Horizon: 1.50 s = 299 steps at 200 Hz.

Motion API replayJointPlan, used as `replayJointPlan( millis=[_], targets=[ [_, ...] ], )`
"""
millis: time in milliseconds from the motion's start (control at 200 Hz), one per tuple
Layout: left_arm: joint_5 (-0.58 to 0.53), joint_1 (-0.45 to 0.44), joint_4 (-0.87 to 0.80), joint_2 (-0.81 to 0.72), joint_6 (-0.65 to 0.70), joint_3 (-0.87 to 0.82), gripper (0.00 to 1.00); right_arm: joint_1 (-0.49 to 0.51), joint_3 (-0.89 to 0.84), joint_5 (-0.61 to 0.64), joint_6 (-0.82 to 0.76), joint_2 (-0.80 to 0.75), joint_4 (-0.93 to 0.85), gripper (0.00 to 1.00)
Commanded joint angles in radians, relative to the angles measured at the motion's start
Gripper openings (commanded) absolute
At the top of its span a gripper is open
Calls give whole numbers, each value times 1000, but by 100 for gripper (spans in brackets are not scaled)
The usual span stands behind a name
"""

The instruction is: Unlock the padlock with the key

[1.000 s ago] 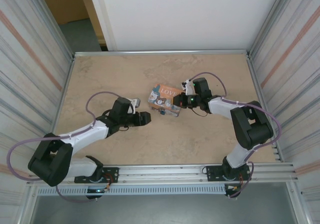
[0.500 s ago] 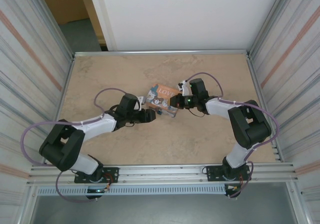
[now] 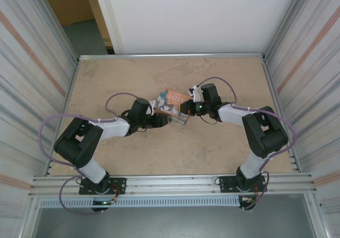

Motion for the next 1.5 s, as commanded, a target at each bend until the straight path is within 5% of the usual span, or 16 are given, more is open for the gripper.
replayJointPlan(
  millis=[0, 757, 1493],
  targets=[
    [32, 6, 87, 31, -21, 15, 48, 17, -18, 41, 2, 41, -88, 0],
    [6, 3, 355, 181, -53, -20, 35, 27, -9, 50, -14, 46, -103, 0],
    [-44, -61, 363, 200, -29, 2, 41, 37, -6, 56, -14, 41, -98, 0]
  ],
)
